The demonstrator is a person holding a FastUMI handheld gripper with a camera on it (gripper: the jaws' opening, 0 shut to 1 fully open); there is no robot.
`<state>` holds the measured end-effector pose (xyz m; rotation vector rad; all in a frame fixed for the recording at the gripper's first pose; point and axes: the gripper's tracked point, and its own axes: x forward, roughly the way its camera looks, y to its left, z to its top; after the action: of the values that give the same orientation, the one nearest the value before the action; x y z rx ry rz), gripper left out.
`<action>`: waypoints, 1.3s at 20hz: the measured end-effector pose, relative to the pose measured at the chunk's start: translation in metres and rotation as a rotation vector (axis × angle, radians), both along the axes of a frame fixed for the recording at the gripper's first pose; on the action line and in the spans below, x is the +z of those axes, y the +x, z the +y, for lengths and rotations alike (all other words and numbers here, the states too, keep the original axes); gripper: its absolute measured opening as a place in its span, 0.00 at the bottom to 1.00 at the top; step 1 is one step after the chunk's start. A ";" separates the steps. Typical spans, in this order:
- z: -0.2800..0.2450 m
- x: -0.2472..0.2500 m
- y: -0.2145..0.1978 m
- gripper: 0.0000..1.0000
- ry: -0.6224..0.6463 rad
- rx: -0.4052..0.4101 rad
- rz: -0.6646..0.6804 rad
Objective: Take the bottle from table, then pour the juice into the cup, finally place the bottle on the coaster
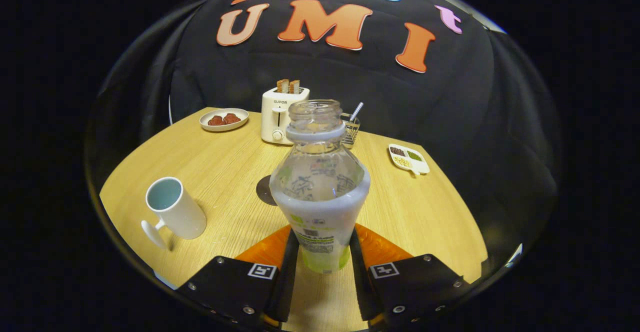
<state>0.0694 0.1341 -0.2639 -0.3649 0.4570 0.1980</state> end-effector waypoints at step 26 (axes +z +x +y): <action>0.094 0.010 0.003 0.53 -0.926 0.286 -0.292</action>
<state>0.0725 0.2277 -0.2540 -1.3528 0.1784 0.1965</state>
